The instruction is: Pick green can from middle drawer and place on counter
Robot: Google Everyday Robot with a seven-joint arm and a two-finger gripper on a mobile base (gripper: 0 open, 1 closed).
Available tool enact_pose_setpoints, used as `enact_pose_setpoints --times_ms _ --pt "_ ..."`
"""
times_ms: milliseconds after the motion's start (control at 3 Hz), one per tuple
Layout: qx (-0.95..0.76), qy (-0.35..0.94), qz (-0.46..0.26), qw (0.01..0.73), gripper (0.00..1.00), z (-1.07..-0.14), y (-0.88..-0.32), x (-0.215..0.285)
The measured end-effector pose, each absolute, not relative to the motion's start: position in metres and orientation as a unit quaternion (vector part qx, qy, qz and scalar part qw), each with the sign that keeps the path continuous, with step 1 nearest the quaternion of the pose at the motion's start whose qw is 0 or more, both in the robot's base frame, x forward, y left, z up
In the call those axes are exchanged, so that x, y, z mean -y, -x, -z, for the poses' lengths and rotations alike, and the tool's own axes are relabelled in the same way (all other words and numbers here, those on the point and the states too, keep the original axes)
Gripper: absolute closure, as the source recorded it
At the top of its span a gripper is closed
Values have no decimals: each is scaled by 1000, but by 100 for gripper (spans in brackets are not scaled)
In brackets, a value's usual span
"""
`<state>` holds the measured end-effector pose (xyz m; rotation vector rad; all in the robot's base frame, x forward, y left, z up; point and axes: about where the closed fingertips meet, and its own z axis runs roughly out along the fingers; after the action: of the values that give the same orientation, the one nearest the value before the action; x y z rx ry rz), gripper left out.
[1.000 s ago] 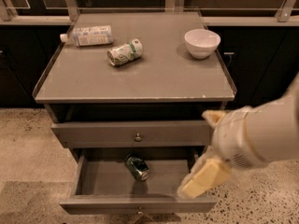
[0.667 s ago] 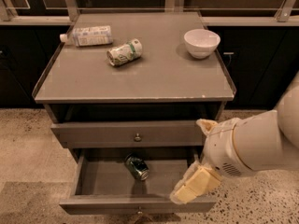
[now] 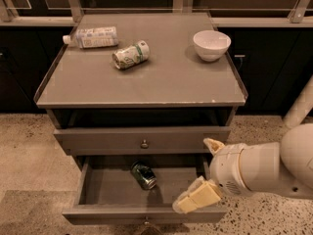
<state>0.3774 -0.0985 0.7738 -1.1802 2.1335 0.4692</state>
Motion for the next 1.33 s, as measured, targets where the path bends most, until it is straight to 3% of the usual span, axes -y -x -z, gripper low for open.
enact_pose_setpoints --times_ms 667,1333 --pt "-823 371 -196 384 0 -726 -418 108" --pt "-833 353 -203 375 0 -698 -419 93"
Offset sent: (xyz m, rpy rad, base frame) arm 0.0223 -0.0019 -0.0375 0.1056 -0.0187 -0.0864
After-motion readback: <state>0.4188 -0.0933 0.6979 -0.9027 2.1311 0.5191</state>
